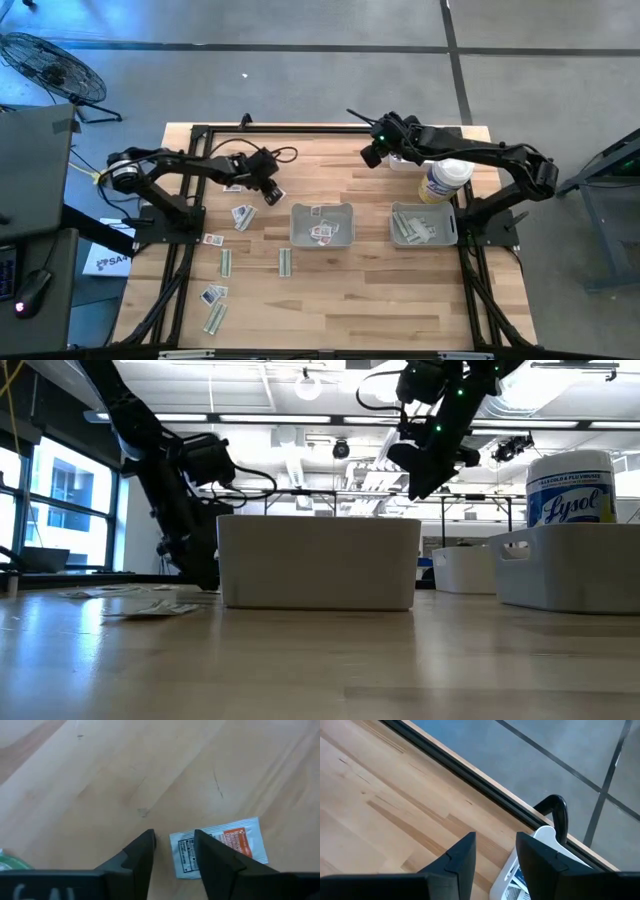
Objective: Pick & Place First Aid Supplies
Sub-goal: Put the orange pad into the left gray bin
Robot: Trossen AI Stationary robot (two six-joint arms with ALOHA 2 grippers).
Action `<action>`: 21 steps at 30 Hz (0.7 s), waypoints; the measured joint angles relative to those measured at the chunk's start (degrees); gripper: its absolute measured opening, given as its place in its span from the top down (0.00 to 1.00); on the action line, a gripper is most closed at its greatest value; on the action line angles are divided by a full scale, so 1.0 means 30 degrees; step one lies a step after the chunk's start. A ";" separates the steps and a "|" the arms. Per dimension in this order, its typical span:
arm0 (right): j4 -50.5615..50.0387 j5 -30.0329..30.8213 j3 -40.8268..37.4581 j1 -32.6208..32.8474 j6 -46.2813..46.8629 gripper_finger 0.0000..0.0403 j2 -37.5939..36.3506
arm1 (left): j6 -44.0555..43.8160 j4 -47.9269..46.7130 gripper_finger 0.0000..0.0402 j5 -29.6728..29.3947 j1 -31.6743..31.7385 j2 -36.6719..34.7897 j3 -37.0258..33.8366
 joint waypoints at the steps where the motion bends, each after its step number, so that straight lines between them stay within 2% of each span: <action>1: -0.0001 -0.0006 0.0000 0.0000 0.0000 0.67 0.0000 | -0.0011 0.0000 0.69 -0.0184 -0.0198 0.0115 0.0007; 9: 0.0062 -0.0010 -0.0007 0.0000 0.0000 0.67 0.0000 | -0.1076 -0.0026 0.97 -0.2451 -0.1630 0.0790 0.0014; 16: 0.0058 -0.0320 -0.0007 0.0000 -0.0080 0.67 0.0000 | -0.1381 -0.0209 0.99 -0.2779 -0.1621 0.0424 0.0105; 21: 0.0058 -0.0387 -0.0015 0.0000 -0.0134 0.67 0.0000 | -0.0653 -0.1529 1.00 -0.1925 -0.1621 -0.0904 0.0732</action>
